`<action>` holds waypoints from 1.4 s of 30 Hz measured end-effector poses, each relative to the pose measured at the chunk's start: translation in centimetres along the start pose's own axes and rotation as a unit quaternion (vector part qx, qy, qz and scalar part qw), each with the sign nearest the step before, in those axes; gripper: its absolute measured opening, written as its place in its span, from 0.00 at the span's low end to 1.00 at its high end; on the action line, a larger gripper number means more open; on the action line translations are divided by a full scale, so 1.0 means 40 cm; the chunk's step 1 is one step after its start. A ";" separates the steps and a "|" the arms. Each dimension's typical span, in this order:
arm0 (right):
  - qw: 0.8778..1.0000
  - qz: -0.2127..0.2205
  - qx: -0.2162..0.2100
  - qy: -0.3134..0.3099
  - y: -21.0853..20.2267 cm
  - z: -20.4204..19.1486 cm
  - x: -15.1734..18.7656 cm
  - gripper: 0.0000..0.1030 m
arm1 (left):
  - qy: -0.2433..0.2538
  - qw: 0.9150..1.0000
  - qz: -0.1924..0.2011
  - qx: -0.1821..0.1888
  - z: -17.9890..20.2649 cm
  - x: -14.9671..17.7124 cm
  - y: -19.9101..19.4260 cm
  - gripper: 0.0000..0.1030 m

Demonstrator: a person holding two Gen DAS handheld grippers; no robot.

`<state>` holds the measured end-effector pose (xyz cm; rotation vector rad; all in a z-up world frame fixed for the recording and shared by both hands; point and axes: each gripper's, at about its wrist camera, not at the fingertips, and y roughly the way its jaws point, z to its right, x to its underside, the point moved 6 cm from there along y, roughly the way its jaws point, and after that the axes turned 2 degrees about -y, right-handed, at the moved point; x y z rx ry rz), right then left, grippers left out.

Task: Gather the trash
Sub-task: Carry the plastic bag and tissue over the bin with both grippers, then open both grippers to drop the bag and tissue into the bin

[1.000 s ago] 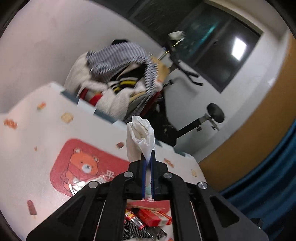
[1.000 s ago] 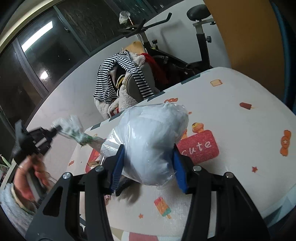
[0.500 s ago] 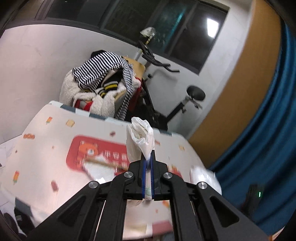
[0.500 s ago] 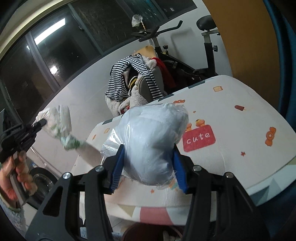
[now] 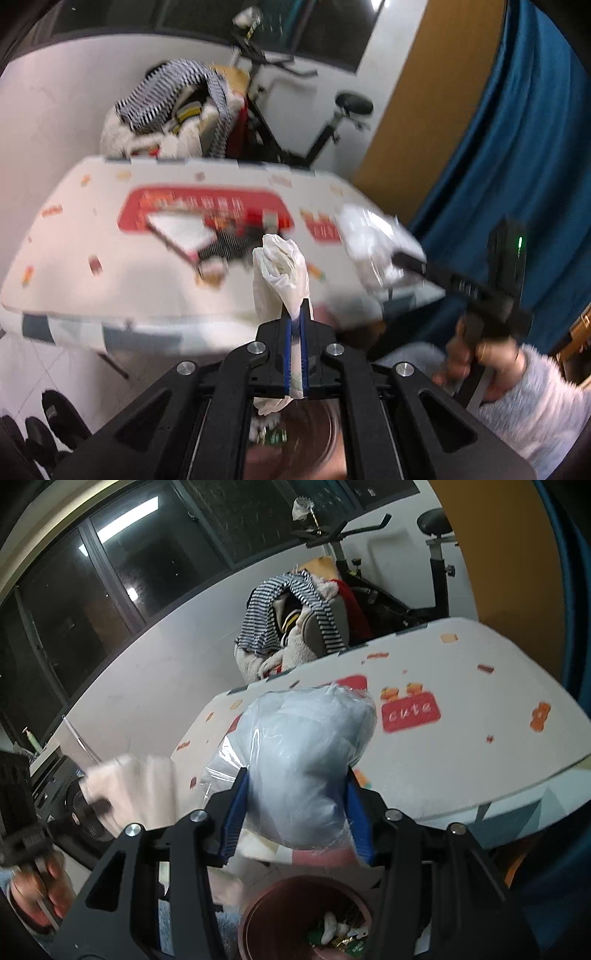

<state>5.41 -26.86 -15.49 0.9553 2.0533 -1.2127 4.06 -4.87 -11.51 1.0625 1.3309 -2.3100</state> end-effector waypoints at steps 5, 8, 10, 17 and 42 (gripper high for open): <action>1.000 -0.022 0.002 -0.013 0.013 -0.015 0.066 0.49 | -0.008 0.999 -0.049 -0.006 -0.020 0.129 0.089 0.04; 0.999 -0.035 0.003 -0.015 0.020 -0.016 0.101 0.49 | -0.022 0.997 -0.079 -0.014 -0.052 0.193 0.144 0.05; 0.999 -0.043 0.004 -0.015 0.026 -0.015 0.124 0.49 | -0.030 0.995 -0.094 -0.020 -0.069 0.233 0.172 0.05; 0.997 -0.074 0.002 0.018 0.066 -0.010 0.218 0.50 | -0.049 0.996 -0.069 -0.038 -0.128 0.270 0.192 0.59; 0.958 -0.251 0.016 -0.137 0.263 -0.127 0.497 0.52 | -0.066 0.981 0.049 -0.174 -0.277 0.226 0.057 0.92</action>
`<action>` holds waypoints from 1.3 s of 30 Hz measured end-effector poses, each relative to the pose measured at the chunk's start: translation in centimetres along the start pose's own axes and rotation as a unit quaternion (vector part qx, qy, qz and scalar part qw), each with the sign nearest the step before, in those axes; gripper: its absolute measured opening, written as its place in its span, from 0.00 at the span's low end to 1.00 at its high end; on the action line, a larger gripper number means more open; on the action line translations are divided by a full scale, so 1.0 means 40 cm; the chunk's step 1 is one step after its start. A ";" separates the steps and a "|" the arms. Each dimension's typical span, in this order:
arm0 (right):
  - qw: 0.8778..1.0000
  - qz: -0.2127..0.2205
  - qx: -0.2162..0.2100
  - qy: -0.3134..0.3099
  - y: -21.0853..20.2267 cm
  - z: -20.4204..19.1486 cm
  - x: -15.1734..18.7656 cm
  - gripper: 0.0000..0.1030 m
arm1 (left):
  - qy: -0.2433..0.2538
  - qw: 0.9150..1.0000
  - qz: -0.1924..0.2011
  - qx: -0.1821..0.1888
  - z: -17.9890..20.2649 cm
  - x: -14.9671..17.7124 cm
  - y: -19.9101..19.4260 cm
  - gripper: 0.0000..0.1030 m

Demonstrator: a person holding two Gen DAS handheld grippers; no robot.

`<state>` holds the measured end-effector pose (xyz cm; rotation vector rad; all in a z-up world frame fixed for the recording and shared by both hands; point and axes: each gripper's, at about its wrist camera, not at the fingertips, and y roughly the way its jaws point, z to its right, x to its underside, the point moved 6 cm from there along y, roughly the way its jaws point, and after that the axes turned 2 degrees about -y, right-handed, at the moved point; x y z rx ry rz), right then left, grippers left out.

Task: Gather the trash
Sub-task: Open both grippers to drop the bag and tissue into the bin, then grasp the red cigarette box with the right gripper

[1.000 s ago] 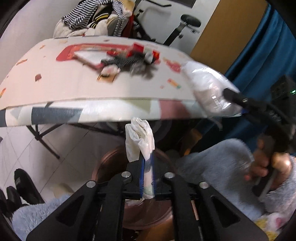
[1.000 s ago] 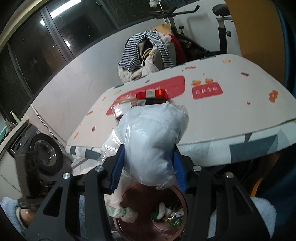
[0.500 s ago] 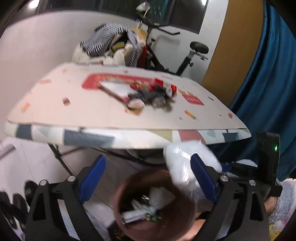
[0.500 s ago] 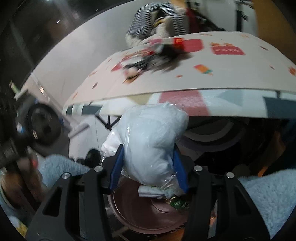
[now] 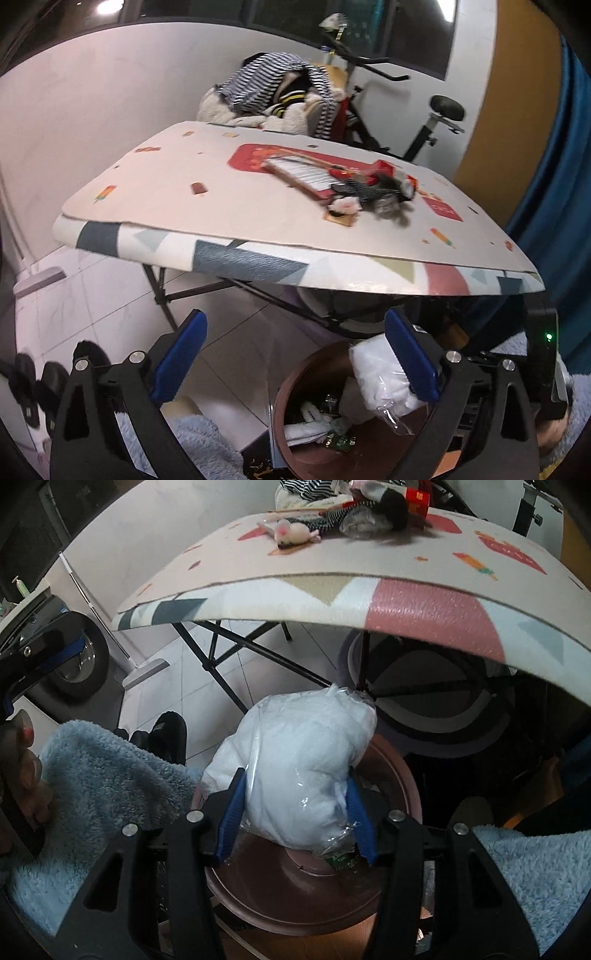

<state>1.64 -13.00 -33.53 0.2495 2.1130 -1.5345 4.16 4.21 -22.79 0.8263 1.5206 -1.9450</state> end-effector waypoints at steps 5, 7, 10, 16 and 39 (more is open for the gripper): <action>1.000 -0.004 0.009 0.006 0.012 0.005 0.009 0.57 | 0.023 1.000 -0.008 -0.002 0.022 0.007 0.013 0.92; 1.000 0.002 0.013 0.010 0.006 0.005 0.006 0.68 | 0.035 0.999 -0.012 -0.004 0.033 0.013 0.020 0.92; 0.999 0.018 0.024 0.012 -0.007 0.012 -0.003 0.91 | 0.041 0.999 -0.015 -0.007 0.039 0.016 0.024 0.92; 0.998 0.039 0.040 0.029 -0.037 0.043 -0.018 0.94 | 0.012 1.000 -0.016 -0.007 0.018 0.016 0.022 0.92; 0.986 0.116 0.046 0.107 -0.179 0.181 -0.145 0.95 | -0.037 0.999 -0.029 0.020 -0.010 -0.036 0.031 0.92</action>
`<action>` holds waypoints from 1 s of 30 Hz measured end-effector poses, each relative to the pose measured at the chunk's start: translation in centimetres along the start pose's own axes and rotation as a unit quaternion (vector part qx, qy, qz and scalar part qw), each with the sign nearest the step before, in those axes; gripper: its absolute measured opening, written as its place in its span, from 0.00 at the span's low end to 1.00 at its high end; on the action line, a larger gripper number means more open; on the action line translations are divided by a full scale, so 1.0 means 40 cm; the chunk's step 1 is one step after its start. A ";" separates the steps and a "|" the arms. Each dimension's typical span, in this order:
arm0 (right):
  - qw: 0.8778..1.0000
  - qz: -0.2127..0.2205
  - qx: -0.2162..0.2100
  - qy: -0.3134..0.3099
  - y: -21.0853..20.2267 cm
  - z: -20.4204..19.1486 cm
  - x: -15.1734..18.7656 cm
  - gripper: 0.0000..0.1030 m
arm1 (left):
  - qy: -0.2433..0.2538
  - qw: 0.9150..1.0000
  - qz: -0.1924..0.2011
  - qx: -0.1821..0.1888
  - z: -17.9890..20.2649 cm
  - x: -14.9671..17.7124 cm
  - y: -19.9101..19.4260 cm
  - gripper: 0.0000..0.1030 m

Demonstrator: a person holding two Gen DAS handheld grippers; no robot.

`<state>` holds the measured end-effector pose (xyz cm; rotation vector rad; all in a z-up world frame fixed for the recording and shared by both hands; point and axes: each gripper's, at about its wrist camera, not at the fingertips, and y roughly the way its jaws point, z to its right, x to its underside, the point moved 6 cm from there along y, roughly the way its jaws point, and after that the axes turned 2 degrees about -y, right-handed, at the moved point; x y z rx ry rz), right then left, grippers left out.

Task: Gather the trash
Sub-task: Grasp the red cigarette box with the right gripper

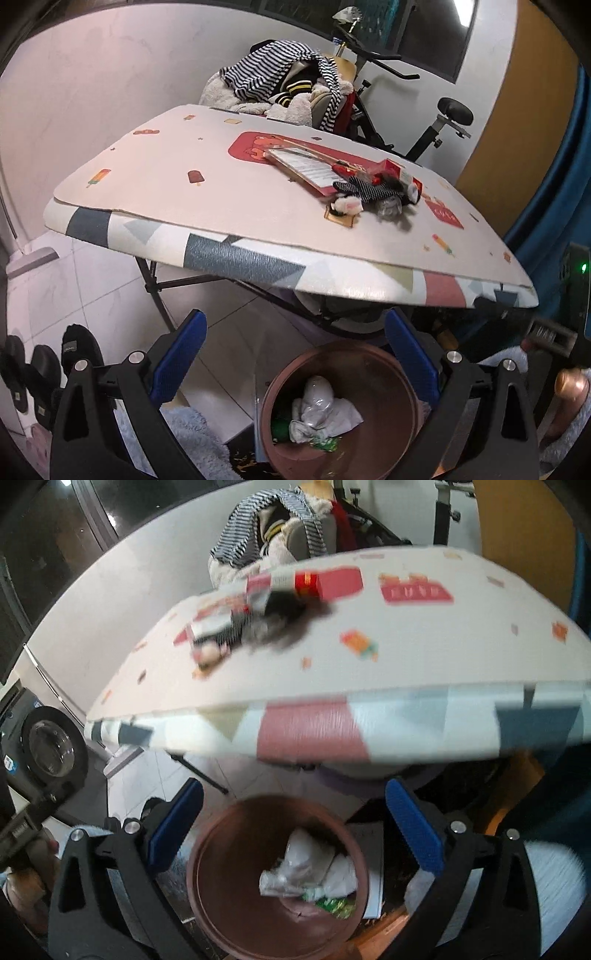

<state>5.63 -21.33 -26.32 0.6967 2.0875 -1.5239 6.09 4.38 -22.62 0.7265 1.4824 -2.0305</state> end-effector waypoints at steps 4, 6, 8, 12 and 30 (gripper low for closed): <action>0.999 0.024 0.018 -0.015 -0.011 0.004 -0.141 0.95 | -0.029 0.999 0.002 0.017 -0.010 -0.064 0.011 0.92; 0.998 0.036 0.049 -0.031 0.002 0.001 -0.228 0.95 | -0.034 0.999 0.001 0.013 -0.013 -0.100 0.020 0.92; 0.993 0.057 0.086 -0.057 0.016 -0.008 -0.297 0.95 | -0.036 0.999 -0.002 0.010 -0.014 -0.134 0.033 0.92; 0.977 0.072 0.131 -0.155 0.083 -0.047 -0.391 0.94 | -0.047 0.999 -0.003 0.022 -0.019 -0.196 0.056 0.88; 0.975 -0.014 0.071 -0.210 0.341 -0.075 -0.466 0.44 | -0.065 0.993 -0.047 0.083 -0.004 -0.240 0.202 0.56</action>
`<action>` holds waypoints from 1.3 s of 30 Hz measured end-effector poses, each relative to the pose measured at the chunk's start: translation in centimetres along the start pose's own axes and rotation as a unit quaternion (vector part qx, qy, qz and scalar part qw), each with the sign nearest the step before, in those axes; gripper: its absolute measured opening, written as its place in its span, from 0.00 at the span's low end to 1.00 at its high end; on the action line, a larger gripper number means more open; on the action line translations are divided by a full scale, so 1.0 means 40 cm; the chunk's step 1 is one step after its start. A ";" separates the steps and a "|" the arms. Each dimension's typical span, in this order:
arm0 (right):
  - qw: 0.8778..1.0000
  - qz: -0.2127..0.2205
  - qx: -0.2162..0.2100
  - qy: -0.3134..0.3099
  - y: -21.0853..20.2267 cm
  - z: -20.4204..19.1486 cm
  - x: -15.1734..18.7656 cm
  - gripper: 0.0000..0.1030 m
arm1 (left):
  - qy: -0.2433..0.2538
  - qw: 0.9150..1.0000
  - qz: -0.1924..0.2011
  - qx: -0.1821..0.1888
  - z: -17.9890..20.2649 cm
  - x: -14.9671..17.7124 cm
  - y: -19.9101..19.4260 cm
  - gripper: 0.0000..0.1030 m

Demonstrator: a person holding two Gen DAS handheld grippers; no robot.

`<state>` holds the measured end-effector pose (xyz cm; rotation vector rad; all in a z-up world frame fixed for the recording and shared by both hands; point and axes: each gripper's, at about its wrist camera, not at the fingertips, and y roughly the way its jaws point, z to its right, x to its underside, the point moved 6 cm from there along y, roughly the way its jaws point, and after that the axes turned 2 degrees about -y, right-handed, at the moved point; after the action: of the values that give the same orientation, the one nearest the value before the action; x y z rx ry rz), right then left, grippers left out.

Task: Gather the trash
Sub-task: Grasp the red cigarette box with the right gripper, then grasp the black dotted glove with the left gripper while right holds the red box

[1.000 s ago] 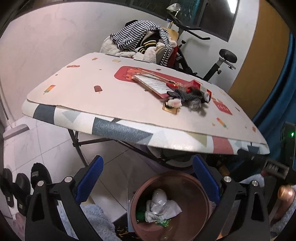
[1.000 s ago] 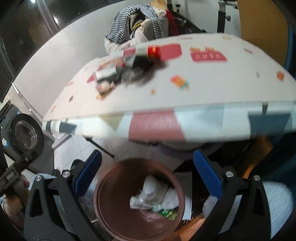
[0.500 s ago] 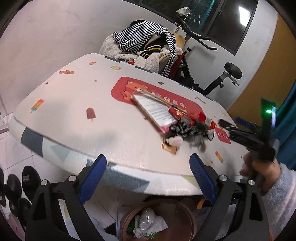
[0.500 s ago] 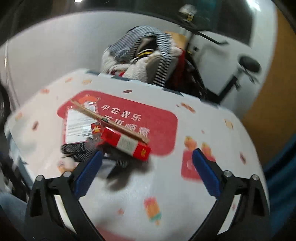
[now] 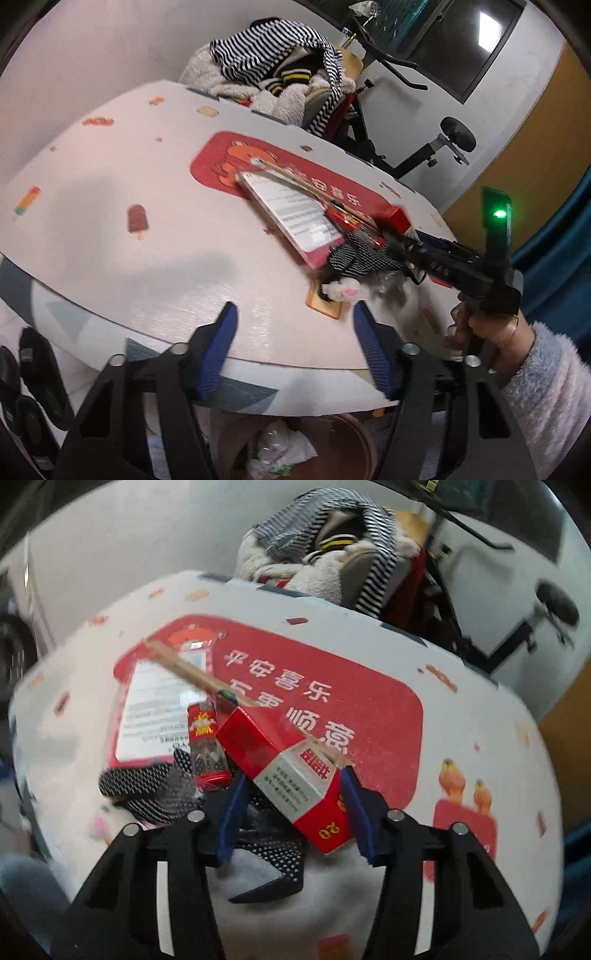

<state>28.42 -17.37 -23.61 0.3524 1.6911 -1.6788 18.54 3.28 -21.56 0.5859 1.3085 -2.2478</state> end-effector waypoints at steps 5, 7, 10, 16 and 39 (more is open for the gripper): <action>0.990 0.079 -0.041 0.107 -0.108 0.058 0.015 0.33 | -0.024 0.999 -0.015 0.022 0.005 -0.003 0.030 0.40; 0.985 0.100 -0.044 0.134 -0.137 0.079 0.029 0.32 | -0.028 0.999 -0.017 0.028 0.014 -0.008 0.043 0.37; 0.976 0.108 -0.061 0.177 -0.177 0.102 0.075 0.30 | -0.012 0.999 -0.019 0.027 0.039 -0.021 0.069 0.36; 0.968 0.108 -0.066 0.218 -0.238 0.116 0.161 0.29 | 0.022 0.999 -0.038 0.014 0.079 -0.047 0.153 0.36; 0.958 0.130 -0.064 0.248 -0.316 0.151 0.251 0.28 | 0.103 0.988 0.091 0.071 0.307 -0.316 -0.020 0.02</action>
<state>14.95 -27.47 -19.94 0.9528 1.9909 -1.3487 26.61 -4.91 -8.17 0.9722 1.1418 -2.1856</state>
